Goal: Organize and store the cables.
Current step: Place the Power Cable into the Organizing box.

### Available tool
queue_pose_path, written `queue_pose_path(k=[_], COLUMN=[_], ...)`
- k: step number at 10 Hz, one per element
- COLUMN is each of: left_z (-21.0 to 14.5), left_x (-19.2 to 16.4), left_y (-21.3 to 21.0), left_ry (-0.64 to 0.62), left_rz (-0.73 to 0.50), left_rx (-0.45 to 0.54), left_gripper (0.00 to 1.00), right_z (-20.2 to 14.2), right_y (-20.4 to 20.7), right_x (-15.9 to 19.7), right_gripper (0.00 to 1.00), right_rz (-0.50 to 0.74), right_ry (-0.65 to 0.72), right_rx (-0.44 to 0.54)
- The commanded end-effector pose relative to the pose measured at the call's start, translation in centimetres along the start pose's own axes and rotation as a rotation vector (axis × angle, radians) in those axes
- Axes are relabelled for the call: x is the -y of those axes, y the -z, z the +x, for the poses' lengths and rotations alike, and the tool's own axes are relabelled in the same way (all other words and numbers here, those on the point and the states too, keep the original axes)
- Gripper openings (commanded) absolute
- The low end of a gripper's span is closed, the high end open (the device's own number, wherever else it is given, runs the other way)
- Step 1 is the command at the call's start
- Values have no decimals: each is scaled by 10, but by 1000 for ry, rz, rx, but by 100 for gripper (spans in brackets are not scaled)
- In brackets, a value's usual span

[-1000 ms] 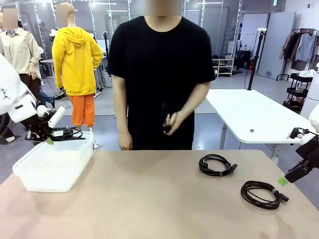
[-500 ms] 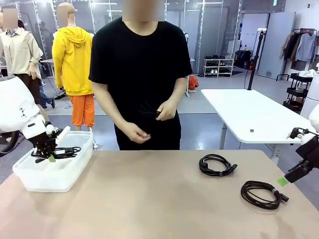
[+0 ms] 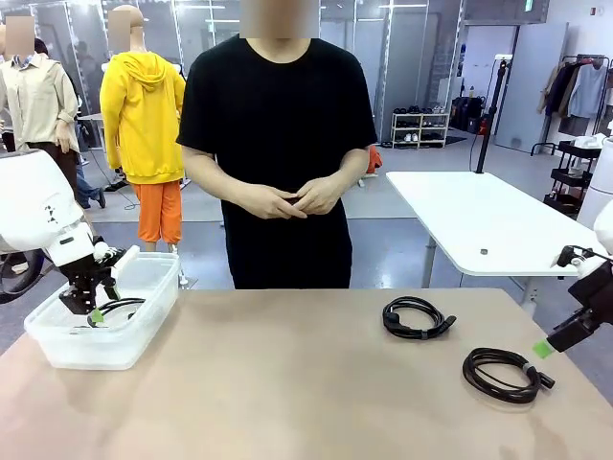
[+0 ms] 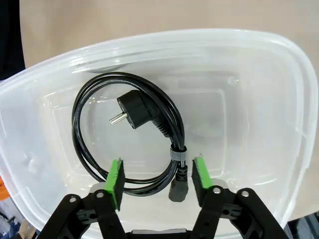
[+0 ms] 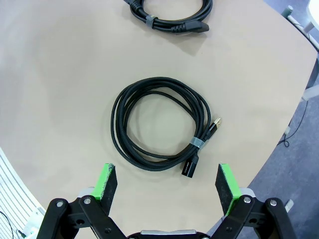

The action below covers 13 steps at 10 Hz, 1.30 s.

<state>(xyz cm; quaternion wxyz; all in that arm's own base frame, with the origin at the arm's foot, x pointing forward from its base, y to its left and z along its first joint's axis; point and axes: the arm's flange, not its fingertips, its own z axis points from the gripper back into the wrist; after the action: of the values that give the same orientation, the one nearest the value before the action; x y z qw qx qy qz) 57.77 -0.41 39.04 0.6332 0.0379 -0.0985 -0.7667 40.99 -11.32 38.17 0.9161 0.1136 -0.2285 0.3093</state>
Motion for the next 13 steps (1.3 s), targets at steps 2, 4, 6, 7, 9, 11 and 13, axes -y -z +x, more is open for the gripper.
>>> queue_pose_path(k=[2, 4, 6, 7, 9, 11, 13], left_z=[0, -2, -12, -3, -3, -3, -3], left_x=[4, 9, 12, 5, 5, 5, 5], left_y=[-10, -11, -7, -7, -7, -7, -7], left_ry=[-37, -51, -86, -40, -40, -40, -40], left_rz=[-24, -17, -49, -13, -13, -13, -13], left_rx=[10, 23, 21, 4, 4, 4, 4], left_gripper=[100, 100, 100, 100, 100, 100, 100], right_z=[2, 2, 2, 2, 2, 2, 2], right_y=[1, 1, 1, 1, 1, 1, 1], right_x=[-1, -1, -1, -1, -1, -1, -1], right_gripper=[100, 100, 100, 100, 100, 100, 100], right_rz=[2, 2, 2, 2, 2, 2, 2], right_ry=[26, 26, 26, 26, 26, 26, 26], right_rx=[3, 3, 3, 3, 3, 3, 3])
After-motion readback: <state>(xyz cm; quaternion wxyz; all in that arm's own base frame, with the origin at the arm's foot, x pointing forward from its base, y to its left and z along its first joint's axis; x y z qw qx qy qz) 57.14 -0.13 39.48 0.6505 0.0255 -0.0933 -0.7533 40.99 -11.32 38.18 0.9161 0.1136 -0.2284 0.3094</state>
